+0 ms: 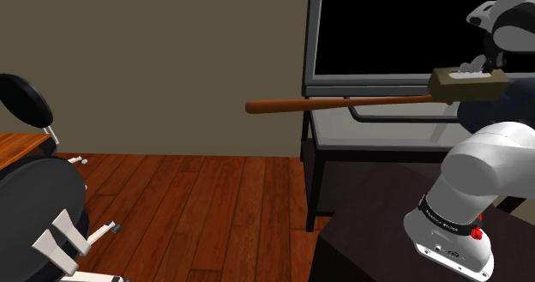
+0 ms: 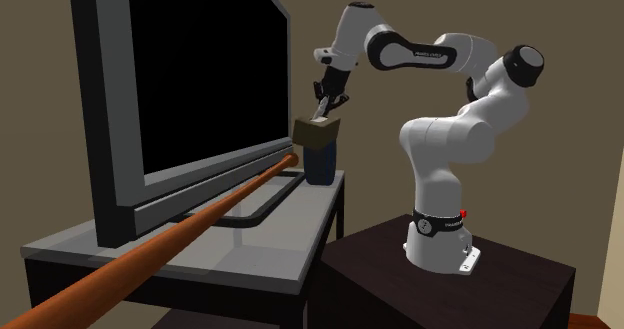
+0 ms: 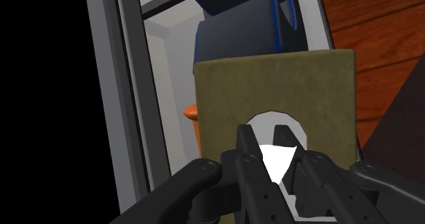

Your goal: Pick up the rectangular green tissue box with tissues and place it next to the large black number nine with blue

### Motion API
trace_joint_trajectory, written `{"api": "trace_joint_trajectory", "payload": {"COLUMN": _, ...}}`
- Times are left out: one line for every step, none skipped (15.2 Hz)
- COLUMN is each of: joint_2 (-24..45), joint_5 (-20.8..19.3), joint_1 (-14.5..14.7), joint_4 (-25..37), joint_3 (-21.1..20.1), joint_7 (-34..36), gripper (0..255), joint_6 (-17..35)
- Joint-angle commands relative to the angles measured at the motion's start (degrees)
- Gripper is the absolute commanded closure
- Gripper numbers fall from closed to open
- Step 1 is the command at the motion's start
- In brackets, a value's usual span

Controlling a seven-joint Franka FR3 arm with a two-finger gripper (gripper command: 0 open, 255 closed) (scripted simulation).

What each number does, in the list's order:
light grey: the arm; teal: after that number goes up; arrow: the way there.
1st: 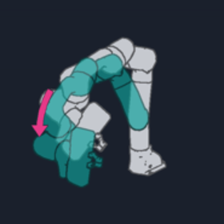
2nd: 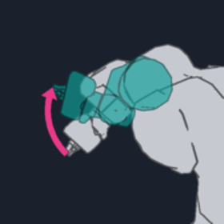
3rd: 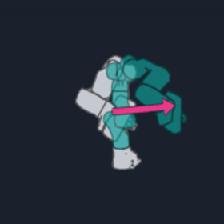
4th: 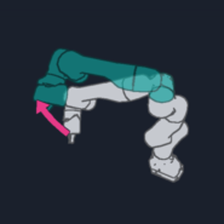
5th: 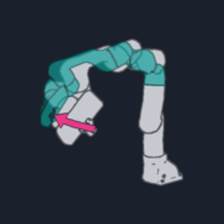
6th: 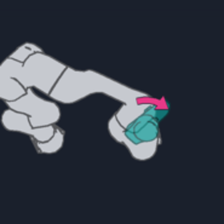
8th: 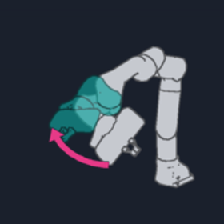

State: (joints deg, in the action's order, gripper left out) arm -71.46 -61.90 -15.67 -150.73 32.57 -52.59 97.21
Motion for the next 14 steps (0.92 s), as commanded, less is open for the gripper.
{"api": "trace_joint_trajectory", "payload": {"joint_2": -0.57, "joint_5": -1.04, "joint_1": -0.77, "joint_4": -1.73, "joint_3": 1.35, "joint_7": 0.28, "gripper": 255, "joint_6": 0.58}}
{"api": "trace_joint_trajectory", "payload": {"joint_2": -0.71, "joint_5": -1.45, "joint_1": -1.10, "joint_4": -2.45, "joint_3": 1.77, "joint_7": 0.49, "gripper": 255, "joint_6": 1.14}}
{"api": "trace_joint_trajectory", "payload": {"joint_2": -0.78, "joint_5": -1.83, "joint_1": -1.51, "joint_4": -3.17, "joint_3": 2.17, "joint_7": 0.68, "gripper": 255, "joint_6": 1.77}}
{"api": "trace_joint_trajectory", "payload": {"joint_2": -0.72, "joint_5": -2.12, "joint_1": -2.09, "joint_4": -3.90, "joint_3": 2.53, "joint_7": 0.79, "gripper": 255, "joint_6": 2.58}}
{"api": "trace_joint_trajectory", "payload": {"joint_2": -0.59, "joint_5": -2.36, "joint_1": -2.76, "joint_4": -4.63, "joint_3": 2.86, "joint_7": 0.88, "gripper": 255, "joint_6": 3.47}}
{"api": "trace_joint_trajectory", "payload": {"joint_2": -0.39, "joint_5": -2.59, "joint_1": -3.49, "joint_4": -5.36, "joint_3": 3.17, "joint_7": 0.95, "gripper": 255, "joint_6": 4.44}}
{"api": "trace_joint_trajectory", "payload": {"joint_2": -0.18, "joint_5": -2.83, "joint_1": -4.21, "joint_4": -6.07, "joint_3": 3.49, "joint_7": 1.03, "gripper": 255, "joint_6": 5.40}}
{"api": "trace_joint_trajectory", "payload": {"joint_2": 0.18, "joint_5": -2.98, "joint_1": -5.11, "joint_4": -6.79, "joint_3": 3.74, "joint_7": 1.05, "gripper": 255, "joint_6": 6.56}}
{"api": "trace_joint_trajectory", "payload": {"joint_2": 0.66, "joint_5": -3.05, "joint_1": -6.16, "joint_4": -7.51, "joint_3": 3.92, "joint_7": 1.01, "gripper": 255, "joint_6": 7.87}}
{"api": "trace_joint_trajectory", "payload": {"joint_2": 1.10, "joint_5": -3.19, "joint_1": -7.10, "joint_4": -8.21, "joint_3": 4.14, "joint_7": 1.03, "gripper": 255, "joint_6": 9.09}}
{"api": "trace_joint_trajectory", "payload": {"joint_2": 1.71, "joint_5": -3.22, "joint_1": -8.25, "joint_4": -8.92, "joint_3": 4.26, "joint_7": 0.97, "gripper": 255, "joint_6": 10.53}}
{"api": "trace_joint_trajectory", "payload": {"joint_2": 2.27, "joint_5": -3.34, "joint_1": -9.26, "joint_4": -9.61, "joint_3": 4.43, "joint_7": 0.97, "gripper": 255, "joint_6": 11.86}}
{"api": "trace_joint_trajectory", "payload": {"joint_2": 2.73, "joint_5": -3.58, "joint_1": -10.10, "joint_4": -10.27, "joint_3": 4.67, "joint_7": 1.05, "gripper": 255, "joint_6": 13.03}}
{"api": "trace_joint_trajectory", "payload": {"joint_2": 3.10, "joint_5": -3.96, "joint_1": -10.74, "joint_4": -10.90, "joint_3": 5.01, "joint_7": 1.22, "gripper": 255, "joint_6": 14.02}}
